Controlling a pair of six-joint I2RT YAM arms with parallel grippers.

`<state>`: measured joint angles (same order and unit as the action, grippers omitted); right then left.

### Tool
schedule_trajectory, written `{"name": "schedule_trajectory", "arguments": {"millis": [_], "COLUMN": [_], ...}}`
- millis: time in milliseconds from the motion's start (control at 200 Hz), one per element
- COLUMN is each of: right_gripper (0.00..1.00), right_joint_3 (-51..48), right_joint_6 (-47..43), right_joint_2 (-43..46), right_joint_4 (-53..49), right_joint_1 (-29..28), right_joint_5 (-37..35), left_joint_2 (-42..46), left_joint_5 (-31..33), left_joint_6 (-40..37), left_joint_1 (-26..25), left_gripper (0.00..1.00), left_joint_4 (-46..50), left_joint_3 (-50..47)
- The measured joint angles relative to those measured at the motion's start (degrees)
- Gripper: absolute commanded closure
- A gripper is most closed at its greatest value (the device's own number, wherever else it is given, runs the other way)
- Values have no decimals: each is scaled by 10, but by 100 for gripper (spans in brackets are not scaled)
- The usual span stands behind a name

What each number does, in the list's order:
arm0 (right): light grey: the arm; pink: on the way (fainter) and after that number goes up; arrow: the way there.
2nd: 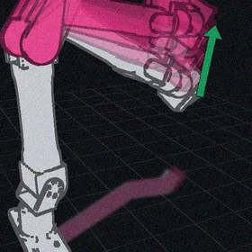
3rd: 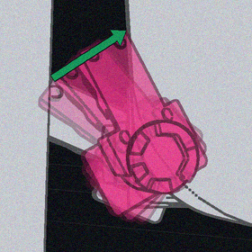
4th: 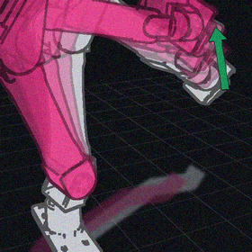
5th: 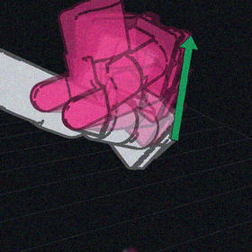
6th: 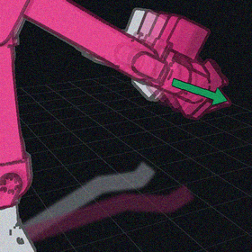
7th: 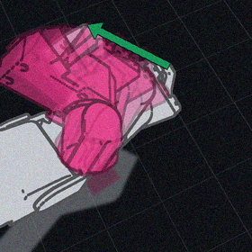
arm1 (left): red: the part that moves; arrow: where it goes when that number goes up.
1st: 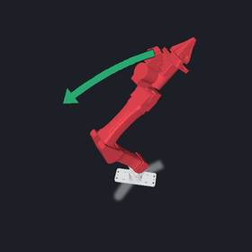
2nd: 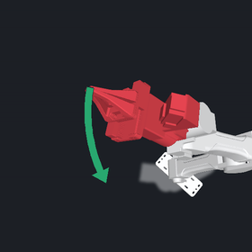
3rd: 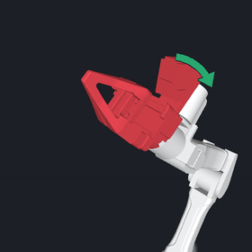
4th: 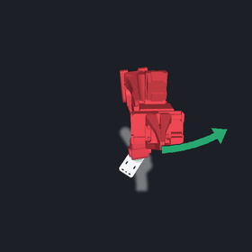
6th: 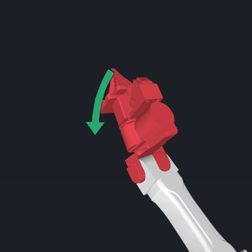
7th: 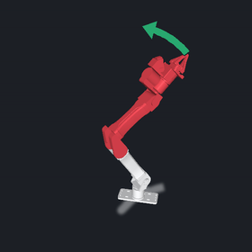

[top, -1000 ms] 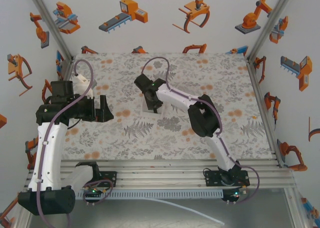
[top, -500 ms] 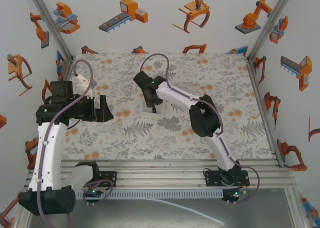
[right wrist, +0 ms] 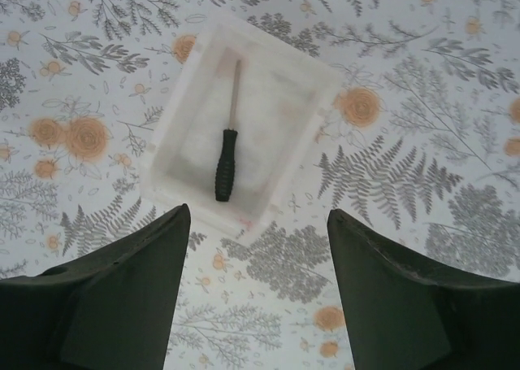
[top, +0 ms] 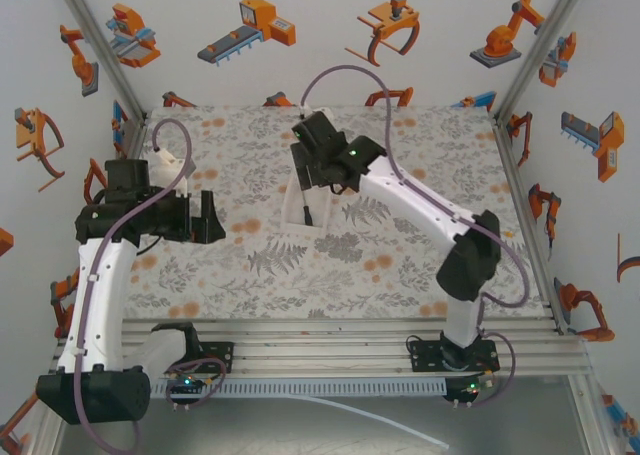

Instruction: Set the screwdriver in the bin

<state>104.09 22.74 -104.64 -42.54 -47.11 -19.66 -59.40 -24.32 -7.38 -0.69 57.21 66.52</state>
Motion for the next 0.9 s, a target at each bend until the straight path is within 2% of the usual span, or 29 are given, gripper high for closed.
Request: {"name": "schedule_trajectory", "arguments": {"millis": [80, 100, 135, 225, 401, 636, 756, 856, 901], "right_gripper": [28, 23, 20, 1, 1, 1, 0, 0, 0], "right_joint_3": [-75, -99, -136, -243, -400, -477, -553, -636, -682], "right_joint_6": [7, 9, 14, 23, 39, 49, 14, -51, -77], "right_joint_2": [64, 80, 105, 172, 292, 414, 465, 501, 522], "right_joint_4": [22, 32, 47, 83, 115, 123, 163, 226, 259], "right_joint_1": [3, 4, 5, 11, 17, 17, 21, 62, 112], "right_joint_5": [-12, -15, -23, -39, -71, -142, -192, -204, -193], "left_joint_2": [-16, -19, -27, -40, -67, -138, -154, -154, -155], "left_joint_5": [9, 11, 16, 33, 57, 112, 163, 210, 231], "left_joint_6": [0, 0, 0, 2, 12, 58, 90, 108, 112], "left_joint_1": [-2, -3, -4, -5, -6, -9, -9, -8, -8], "left_gripper": [3, 3, 3, 3, 3, 3, 3, 3, 3], "left_joint_4": [-4, -6, -11, -27, -63, -117, -179, -266, -309], "left_joint_3": [0, 0, 0, 0, 1, 0, -22, -77, -109]}}
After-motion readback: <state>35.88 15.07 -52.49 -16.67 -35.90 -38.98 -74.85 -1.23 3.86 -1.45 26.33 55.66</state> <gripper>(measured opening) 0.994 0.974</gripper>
